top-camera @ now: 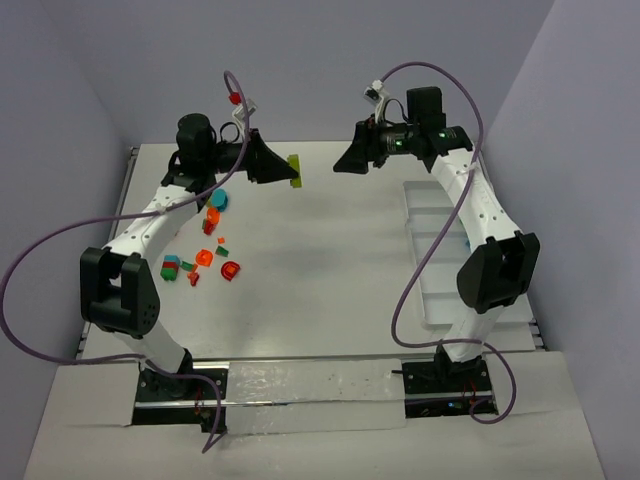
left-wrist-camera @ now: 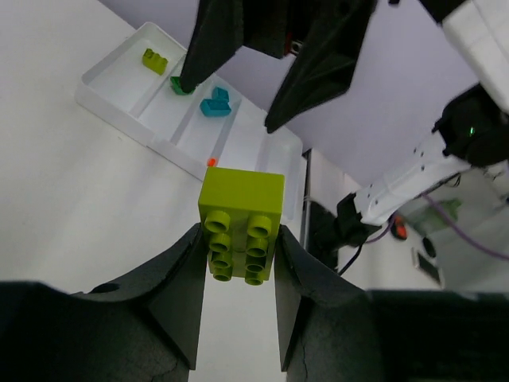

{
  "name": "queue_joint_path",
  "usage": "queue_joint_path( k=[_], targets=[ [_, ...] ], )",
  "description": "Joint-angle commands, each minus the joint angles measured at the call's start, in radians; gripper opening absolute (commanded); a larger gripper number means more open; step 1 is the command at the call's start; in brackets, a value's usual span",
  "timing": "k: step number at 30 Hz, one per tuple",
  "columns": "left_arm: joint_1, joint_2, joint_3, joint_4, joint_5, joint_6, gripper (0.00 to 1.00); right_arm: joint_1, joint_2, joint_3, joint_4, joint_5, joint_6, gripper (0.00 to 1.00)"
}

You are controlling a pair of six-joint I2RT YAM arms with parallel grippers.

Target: Sort the legos into containers by color

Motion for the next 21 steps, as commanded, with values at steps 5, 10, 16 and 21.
queue_joint_path(
  k=[5, 10, 16, 21],
  targets=[
    [0.058, 0.014, 0.166, -0.041, -0.363, -0.371, 0.0, 0.13, -0.187, -0.155, 0.384, 0.198, 0.136, 0.75],
    [0.085, 0.032, 0.175, -0.125, -0.541, -0.614, 0.0, 0.223, -0.209, -0.175, 0.427, 0.373, 0.05, 0.72],
    [0.109, 0.029, 0.093, -0.054, -0.516, -0.76, 0.0, 0.266, -0.137, -0.081, 0.453, 0.49, 0.033, 0.67],
    [0.117, 0.039, 0.109, -0.069, -0.499, -0.792, 0.0, 0.305, -0.036, 0.039, 0.422, 0.553, 0.049, 0.7]
  ],
)
